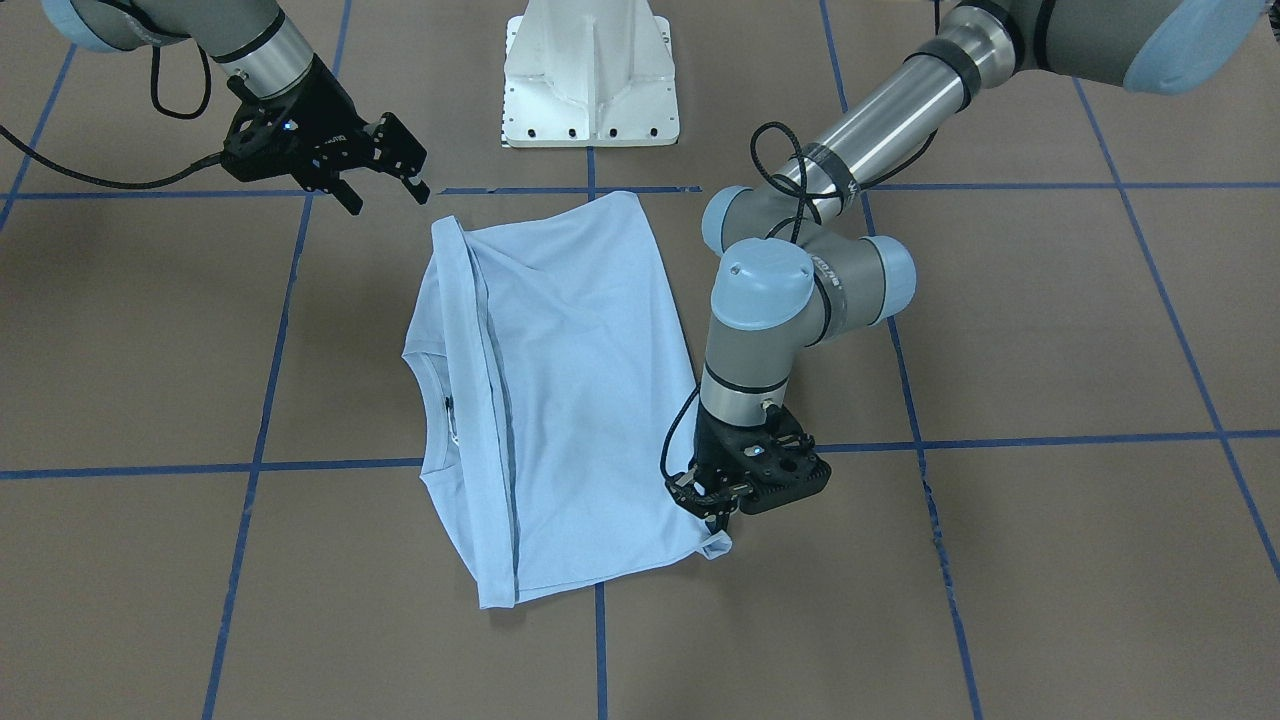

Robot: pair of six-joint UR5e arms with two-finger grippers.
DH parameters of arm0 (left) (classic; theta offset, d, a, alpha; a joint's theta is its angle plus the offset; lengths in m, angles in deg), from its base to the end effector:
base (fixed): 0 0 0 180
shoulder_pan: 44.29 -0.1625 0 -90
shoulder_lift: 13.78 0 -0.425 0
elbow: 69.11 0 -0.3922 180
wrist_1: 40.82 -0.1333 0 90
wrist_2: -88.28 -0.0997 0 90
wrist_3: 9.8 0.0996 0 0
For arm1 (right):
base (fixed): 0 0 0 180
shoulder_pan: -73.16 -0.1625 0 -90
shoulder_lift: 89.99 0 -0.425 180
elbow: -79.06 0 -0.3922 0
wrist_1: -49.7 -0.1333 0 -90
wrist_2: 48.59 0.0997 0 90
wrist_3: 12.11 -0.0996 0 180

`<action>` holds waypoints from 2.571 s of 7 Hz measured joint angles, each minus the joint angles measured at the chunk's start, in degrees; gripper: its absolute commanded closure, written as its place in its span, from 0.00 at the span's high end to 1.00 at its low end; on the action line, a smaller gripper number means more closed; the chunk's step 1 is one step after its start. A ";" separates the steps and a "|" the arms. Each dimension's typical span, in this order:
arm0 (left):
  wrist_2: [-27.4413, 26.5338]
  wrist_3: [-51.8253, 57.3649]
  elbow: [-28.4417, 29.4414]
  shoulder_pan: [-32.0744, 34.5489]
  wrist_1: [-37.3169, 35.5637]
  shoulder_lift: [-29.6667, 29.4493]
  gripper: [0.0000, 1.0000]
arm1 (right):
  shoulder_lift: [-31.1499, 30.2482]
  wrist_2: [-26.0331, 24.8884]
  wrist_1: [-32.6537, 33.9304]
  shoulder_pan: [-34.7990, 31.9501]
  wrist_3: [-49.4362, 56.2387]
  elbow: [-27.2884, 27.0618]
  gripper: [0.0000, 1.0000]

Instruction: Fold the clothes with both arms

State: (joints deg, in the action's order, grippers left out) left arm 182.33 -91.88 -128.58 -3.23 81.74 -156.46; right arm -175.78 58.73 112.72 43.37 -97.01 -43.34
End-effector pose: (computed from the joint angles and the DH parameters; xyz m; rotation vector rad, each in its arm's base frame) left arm 0.5504 -0.6469 0.2483 0.3402 0.9059 -0.4995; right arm -0.3612 -0.3262 0.3055 0.0721 -1.1325 0.2161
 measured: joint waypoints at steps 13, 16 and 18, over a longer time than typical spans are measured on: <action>3.71 12.19 -17.60 4.50 -4.23 10.11 1.00 | 21.08 -12.58 30.87 4.75 17.83 6.23 1.00; 4.91 12.13 -25.77 4.07 -9.59 12.65 1.00 | 22.11 -22.39 32.51 13.18 24.75 8.49 0.75; 5.35 12.10 -26.86 4.03 -9.92 13.22 1.00 | 21.67 -24.75 32.69 16.16 26.21 9.30 0.66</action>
State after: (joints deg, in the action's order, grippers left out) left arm 187.68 -79.78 -155.44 0.80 71.82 -143.24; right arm -154.10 33.98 145.41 59.53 -70.81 -34.05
